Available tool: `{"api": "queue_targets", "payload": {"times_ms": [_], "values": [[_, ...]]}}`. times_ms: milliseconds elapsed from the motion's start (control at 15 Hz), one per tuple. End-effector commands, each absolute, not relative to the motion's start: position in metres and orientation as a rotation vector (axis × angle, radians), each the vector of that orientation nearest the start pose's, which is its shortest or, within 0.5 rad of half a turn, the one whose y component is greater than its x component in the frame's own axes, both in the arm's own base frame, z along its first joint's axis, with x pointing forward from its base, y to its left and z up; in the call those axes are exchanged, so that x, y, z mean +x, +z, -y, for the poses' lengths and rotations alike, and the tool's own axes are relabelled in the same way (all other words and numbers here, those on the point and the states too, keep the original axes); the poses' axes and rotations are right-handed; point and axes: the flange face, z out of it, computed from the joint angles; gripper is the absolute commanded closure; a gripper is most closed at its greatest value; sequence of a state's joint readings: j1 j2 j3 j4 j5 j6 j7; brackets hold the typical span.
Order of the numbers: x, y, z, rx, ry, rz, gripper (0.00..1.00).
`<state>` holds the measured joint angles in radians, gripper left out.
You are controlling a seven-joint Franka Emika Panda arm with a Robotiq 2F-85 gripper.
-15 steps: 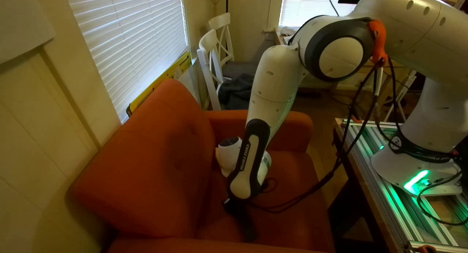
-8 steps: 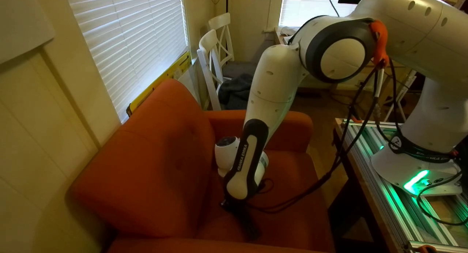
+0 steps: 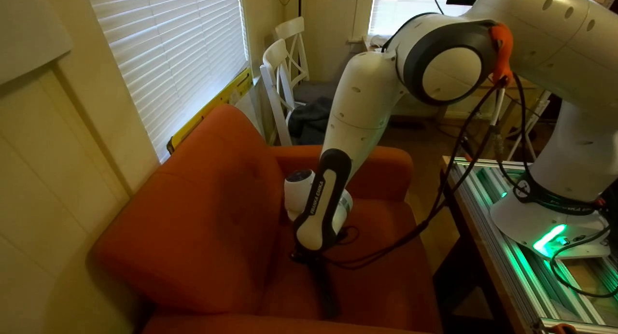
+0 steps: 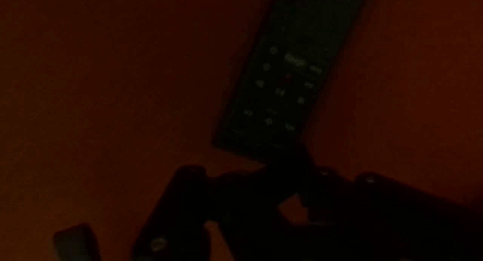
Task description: Put the remote on the arm rest
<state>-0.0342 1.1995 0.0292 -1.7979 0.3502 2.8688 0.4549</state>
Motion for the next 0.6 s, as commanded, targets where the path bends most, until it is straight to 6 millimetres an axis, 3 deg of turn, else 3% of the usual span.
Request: {"api": "queue_targets", "payload": {"times_ms": [0,133,533], "values": [[0.530,-0.100,0.030,-2.808,0.224,-1.271,0.73],[0.535,-0.098,0.023,-2.818,0.209,-1.229,0.65],[0.527,-0.095,-0.008,-2.817,0.234,-1.174,0.25]]}}
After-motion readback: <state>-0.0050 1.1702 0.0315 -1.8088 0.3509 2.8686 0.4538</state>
